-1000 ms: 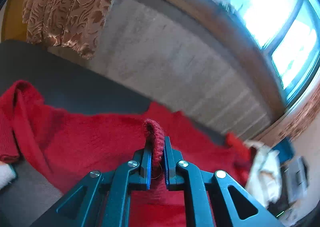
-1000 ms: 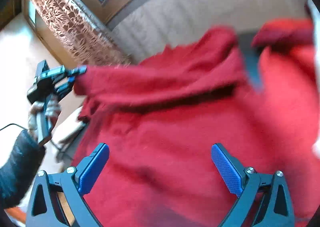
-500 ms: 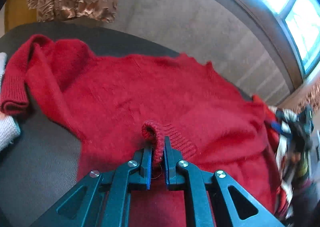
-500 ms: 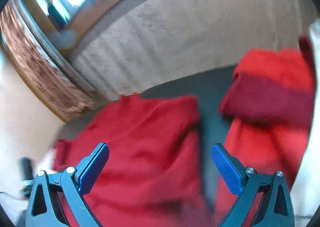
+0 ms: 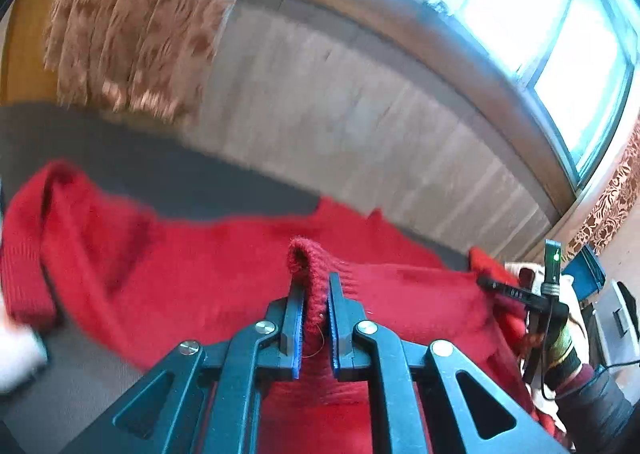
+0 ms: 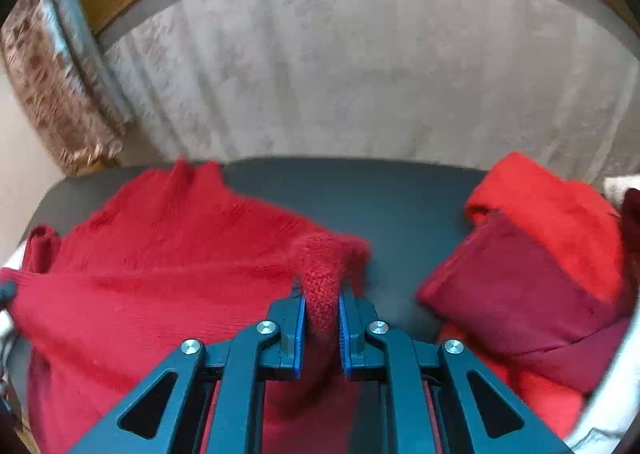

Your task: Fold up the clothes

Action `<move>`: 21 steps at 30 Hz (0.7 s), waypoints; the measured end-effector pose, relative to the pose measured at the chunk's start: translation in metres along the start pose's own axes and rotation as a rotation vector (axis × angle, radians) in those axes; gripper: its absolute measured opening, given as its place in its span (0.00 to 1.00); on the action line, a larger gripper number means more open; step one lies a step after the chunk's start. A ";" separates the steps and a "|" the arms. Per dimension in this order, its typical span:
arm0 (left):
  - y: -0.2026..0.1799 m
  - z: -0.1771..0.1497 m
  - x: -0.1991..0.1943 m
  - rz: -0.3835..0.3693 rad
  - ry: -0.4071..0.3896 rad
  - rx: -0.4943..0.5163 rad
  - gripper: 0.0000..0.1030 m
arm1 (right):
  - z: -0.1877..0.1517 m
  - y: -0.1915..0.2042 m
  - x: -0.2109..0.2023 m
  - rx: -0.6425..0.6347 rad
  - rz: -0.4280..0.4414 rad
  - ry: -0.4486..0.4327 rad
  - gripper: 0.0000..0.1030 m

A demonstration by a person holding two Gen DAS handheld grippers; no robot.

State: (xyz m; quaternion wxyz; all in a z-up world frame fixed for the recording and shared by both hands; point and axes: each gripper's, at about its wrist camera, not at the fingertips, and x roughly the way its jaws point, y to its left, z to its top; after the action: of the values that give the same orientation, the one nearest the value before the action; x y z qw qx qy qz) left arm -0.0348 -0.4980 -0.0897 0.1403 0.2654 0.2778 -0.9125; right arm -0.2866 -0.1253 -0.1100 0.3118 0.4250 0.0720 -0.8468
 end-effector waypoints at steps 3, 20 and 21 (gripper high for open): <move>-0.010 0.011 0.020 0.017 0.008 0.018 0.11 | 0.006 -0.019 0.001 0.095 -0.008 -0.021 0.20; 0.093 -0.025 0.053 0.036 0.176 -0.464 0.26 | -0.074 -0.007 -0.044 -0.098 0.149 -0.007 0.66; 0.093 -0.026 0.051 0.029 0.178 -0.473 0.26 | -0.081 0.004 -0.045 -0.157 0.135 -0.008 0.66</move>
State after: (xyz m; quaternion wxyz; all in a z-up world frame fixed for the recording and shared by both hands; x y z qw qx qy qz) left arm -0.0280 -0.5633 -0.1768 0.1864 0.3086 0.4911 -0.7930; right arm -0.2097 -0.0767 -0.1261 0.4006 0.3997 0.1079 -0.8174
